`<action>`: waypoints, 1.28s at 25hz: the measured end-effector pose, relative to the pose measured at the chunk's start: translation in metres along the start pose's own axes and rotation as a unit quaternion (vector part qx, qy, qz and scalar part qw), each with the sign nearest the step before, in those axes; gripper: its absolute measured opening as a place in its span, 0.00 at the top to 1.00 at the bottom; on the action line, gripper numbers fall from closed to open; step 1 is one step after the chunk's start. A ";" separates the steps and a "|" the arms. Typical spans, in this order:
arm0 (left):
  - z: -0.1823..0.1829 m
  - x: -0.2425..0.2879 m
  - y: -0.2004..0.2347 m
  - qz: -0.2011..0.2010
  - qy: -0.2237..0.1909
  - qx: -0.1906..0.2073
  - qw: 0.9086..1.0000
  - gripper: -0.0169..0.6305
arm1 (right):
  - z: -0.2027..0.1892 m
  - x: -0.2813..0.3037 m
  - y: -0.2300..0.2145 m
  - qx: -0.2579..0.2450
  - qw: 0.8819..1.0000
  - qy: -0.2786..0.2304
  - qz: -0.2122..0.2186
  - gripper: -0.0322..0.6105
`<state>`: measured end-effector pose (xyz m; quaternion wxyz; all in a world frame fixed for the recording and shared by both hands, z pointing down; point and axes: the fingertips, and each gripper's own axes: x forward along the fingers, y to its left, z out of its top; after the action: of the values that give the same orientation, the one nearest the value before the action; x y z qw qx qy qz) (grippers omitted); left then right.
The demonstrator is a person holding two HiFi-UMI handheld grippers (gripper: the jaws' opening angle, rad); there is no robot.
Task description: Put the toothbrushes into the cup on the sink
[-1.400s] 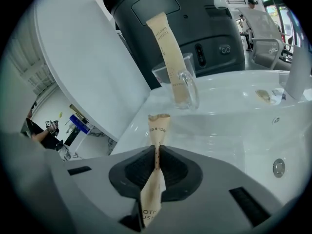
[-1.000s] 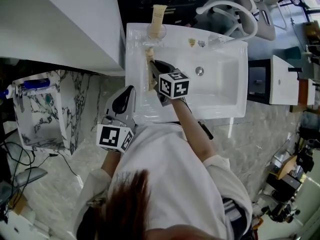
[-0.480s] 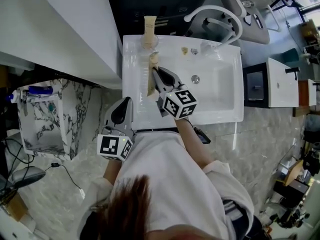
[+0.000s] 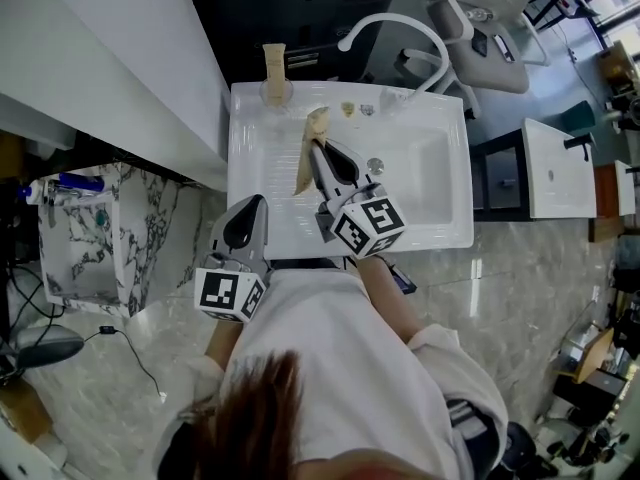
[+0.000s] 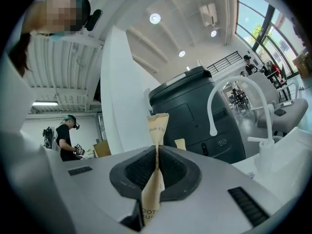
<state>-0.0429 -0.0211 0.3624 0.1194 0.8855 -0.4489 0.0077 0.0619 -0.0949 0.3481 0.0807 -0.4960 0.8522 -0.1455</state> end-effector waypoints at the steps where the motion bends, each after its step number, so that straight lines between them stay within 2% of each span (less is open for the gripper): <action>1: 0.001 0.001 -0.006 -0.003 -0.001 0.004 1.000 0.95 | 0.008 -0.007 -0.001 -0.003 1.000 -0.008 0.000 0.91; 8: 0.007 0.010 -0.031 -0.006 -0.019 0.014 1.000 0.95 | 0.061 -0.056 -0.013 -0.031 0.997 -0.069 0.002 0.91; 19: 0.022 0.019 -0.035 0.001 -0.041 0.026 0.999 0.95 | 0.106 -0.118 -0.029 -0.039 0.990 -0.133 -0.024 0.91; 25: 0.027 0.021 -0.035 0.005 -0.046 0.031 0.998 0.95 | 0.116 -0.146 -0.041 -0.047 0.986 -0.152 -0.046 0.91; 32: 0.027 0.018 -0.037 0.010 -0.048 0.030 0.998 0.95 | 0.104 -0.170 -0.049 -0.054 0.984 -0.156 -0.065 0.91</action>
<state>-0.0051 -0.0205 0.3310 0.0706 0.8837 -0.4623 -0.0199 0.2156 0.0121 0.2644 0.1760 -0.5704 0.8019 -0.0252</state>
